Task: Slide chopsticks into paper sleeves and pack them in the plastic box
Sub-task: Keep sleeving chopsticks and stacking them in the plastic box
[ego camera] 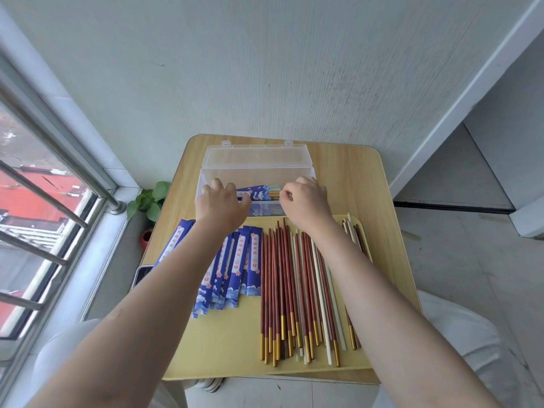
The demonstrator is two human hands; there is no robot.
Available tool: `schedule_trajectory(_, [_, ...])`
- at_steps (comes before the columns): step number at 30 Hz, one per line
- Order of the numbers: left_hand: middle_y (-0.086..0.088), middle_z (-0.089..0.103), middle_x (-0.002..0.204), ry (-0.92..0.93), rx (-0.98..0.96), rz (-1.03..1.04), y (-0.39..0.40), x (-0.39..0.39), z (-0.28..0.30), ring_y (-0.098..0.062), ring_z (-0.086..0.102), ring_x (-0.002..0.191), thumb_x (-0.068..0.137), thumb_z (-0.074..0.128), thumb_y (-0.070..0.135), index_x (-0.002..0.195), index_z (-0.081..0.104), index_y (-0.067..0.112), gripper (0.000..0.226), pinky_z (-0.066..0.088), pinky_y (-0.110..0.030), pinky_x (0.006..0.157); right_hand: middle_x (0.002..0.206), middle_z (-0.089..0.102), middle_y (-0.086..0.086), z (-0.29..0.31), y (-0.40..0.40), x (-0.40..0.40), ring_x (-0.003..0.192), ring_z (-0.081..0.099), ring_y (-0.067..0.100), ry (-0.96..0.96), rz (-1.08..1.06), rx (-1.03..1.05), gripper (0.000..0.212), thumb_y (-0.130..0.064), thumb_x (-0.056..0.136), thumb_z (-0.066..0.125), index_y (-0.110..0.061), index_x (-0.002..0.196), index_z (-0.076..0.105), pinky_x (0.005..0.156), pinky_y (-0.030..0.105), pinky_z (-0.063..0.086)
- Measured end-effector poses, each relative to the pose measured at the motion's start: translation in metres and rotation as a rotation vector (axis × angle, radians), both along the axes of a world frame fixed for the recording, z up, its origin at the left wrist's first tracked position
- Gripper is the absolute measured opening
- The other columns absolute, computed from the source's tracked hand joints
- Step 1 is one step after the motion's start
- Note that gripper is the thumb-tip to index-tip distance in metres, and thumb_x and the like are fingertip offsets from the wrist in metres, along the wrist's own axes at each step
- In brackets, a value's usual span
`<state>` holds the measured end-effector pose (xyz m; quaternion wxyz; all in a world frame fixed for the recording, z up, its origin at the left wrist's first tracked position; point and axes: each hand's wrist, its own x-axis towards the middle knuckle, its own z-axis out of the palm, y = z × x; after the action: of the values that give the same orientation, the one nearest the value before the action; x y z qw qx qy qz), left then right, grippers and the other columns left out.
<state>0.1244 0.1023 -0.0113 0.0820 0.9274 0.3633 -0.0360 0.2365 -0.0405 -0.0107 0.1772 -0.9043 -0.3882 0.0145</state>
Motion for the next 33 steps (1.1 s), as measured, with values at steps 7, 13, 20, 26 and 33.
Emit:
schedule_trajectory(7, [-0.005,0.055,0.087,-0.352,-0.031,0.004,-0.041,-0.016,0.012,-0.023,0.050,0.077,0.096,0.049,0.028,0.085,0.057,0.011,0.022,0.040,-0.031,0.064,0.082,0.056,0.004,0.013,-0.022,-0.020,0.071,0.051,0.021,0.169,-0.122,0.096,0.015,-0.020,0.097,0.051,-0.010,0.087,0.052,0.056,0.031,0.037])
schedule_trajectory(13, [0.000,0.053,0.084,0.146,-0.142,0.001,-0.067,-0.048,-0.015,-0.019,0.054,0.074,0.093,0.059,0.026,0.101,0.054,0.012,0.017,0.034,-0.028,0.052,0.085,0.062,0.004,-0.005,-0.038,-0.065,0.081,0.063,0.022,0.480,0.054,-0.556,0.042,-0.048,0.092,0.065,-0.009,0.106,0.062,0.063,0.032,0.047])
schedule_trajectory(20, [-0.017,0.053,0.129,0.057,-0.199,0.078,-0.084,-0.070,-0.026,-0.034,0.061,0.106,0.095,0.059,0.012,0.125,0.044,0.006,0.034,0.041,-0.036,0.066,0.079,0.052,-0.001,-0.024,-0.058,-0.092,0.074,0.058,0.021,0.326,-0.084,-0.343,0.033,-0.033,0.094,0.067,-0.011,0.113,0.051,0.051,0.028,0.036])
schedule_trajectory(26, [-0.013,0.060,0.097,-0.090,-0.232,0.170,-0.081,-0.073,-0.020,-0.026,0.049,0.078,0.092,0.051,0.001,0.092,0.043,0.008,0.011,0.037,-0.033,0.061,0.073,0.052,-0.001,-0.027,-0.067,-0.098,0.069,0.057,0.021,0.355,-0.153,-0.205,0.021,-0.021,0.096,0.063,-0.008,0.111,0.058,0.047,0.025,0.031])
schedule_trajectory(33, [-0.003,0.063,0.099,-0.443,-0.579,0.328,-0.083,-0.078,-0.010,-0.024,0.065,0.084,0.086,0.062,0.008,0.120,0.059,0.013,0.035,0.053,-0.035,0.068,0.083,0.056,-0.001,-0.024,-0.076,-0.095,0.068,0.058,0.016,0.493,-0.184,-0.033,0.015,-0.017,0.095,0.062,-0.014,0.107,0.053,0.048,0.022,0.033])
